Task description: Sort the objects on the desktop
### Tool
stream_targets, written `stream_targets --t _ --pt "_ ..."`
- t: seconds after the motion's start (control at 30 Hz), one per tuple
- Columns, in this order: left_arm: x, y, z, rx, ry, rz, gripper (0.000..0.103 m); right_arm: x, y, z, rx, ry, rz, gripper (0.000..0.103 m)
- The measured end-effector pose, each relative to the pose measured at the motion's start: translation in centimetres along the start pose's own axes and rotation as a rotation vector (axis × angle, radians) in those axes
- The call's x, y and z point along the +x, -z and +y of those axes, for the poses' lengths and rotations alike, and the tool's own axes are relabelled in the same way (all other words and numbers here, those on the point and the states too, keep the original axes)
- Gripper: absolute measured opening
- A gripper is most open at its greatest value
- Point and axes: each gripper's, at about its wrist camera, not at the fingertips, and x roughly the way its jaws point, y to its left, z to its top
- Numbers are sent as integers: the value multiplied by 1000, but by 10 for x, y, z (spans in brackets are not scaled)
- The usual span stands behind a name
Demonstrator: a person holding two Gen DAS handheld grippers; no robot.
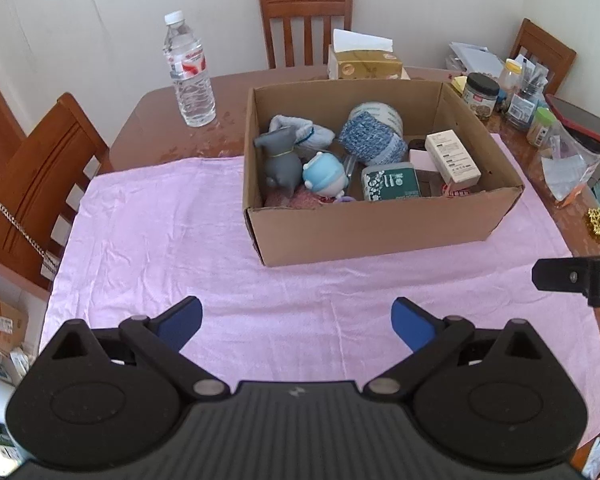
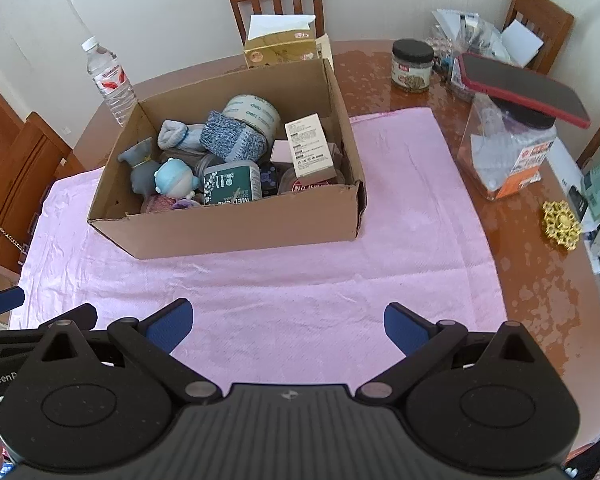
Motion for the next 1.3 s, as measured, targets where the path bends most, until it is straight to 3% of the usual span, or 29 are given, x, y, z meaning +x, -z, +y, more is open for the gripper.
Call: stream_targets --t 0.73,1.3 --pt "-5 -10 11 -52 74 16 100 -15 -2 20 -44 0 -19 103" --pt "-2 -12 10 -49 83 33 100 -11 -2 25 -48 0 -10 103"
